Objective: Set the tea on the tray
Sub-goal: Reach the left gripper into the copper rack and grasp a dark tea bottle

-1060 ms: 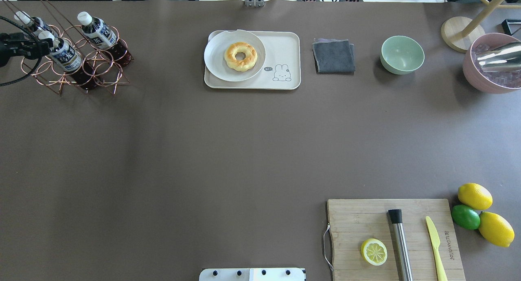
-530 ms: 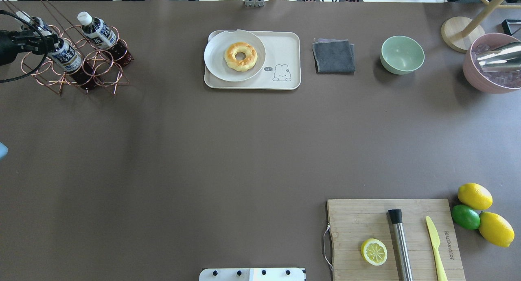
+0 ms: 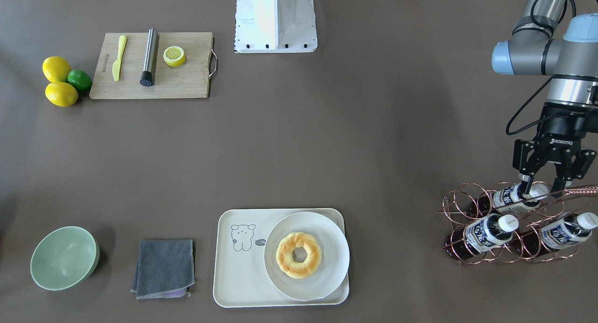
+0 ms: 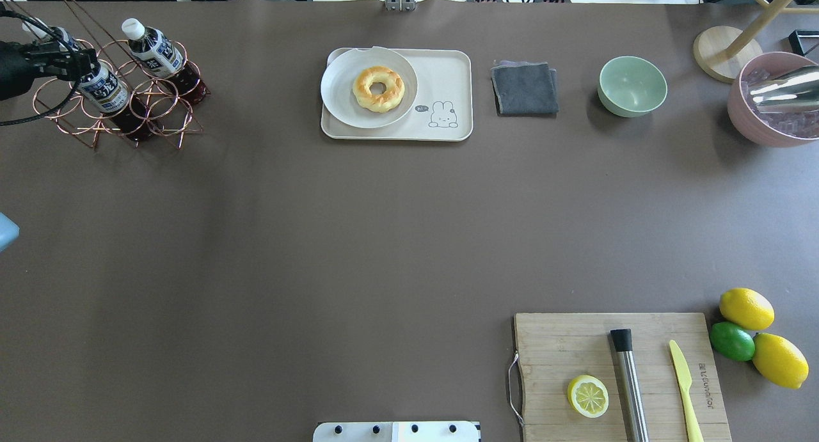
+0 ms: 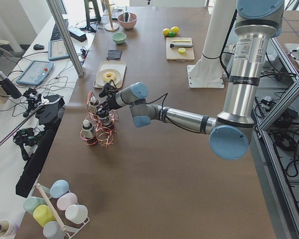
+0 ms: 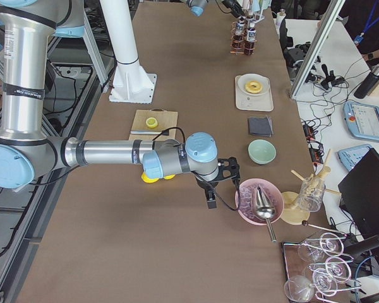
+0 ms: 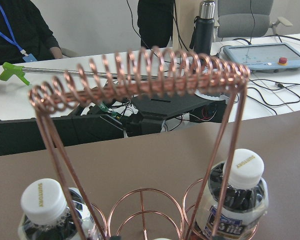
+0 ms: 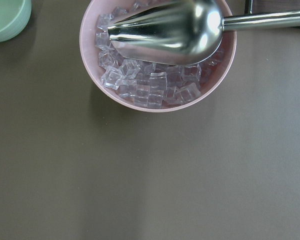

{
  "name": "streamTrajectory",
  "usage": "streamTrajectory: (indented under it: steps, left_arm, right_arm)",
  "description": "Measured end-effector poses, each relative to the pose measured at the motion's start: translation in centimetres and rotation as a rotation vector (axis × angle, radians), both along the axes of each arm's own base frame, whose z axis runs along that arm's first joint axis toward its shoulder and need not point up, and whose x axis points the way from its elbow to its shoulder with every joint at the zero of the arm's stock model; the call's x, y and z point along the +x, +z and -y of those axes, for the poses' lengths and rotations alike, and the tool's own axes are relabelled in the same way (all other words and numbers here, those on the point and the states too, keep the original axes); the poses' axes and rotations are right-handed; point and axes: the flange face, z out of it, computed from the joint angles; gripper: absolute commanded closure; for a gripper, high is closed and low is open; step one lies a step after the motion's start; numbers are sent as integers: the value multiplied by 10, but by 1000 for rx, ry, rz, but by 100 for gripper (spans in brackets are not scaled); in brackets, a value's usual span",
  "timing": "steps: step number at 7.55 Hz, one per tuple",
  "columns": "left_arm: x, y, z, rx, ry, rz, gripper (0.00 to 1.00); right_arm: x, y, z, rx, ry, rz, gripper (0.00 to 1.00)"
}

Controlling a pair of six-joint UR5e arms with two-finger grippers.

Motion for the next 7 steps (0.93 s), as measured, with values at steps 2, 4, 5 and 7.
streamTrajectory:
  steps: [2,4,5,7]
  left_arm:
    - [0,6,1,-3,0,2,34]
    - [0,14,1,1,-1,-2,69]
    - [0,15,1,2,-1,-4,100]
    - [-1,13,1,4,-6,-20,100]
  right_arm:
    - [0,0,0,1,0,-1,0]
    - [0,0,0,0,0,-1,0]
    - [0,0,0,0,0,0,0]
    - [0,0,0,0,0,1,0]
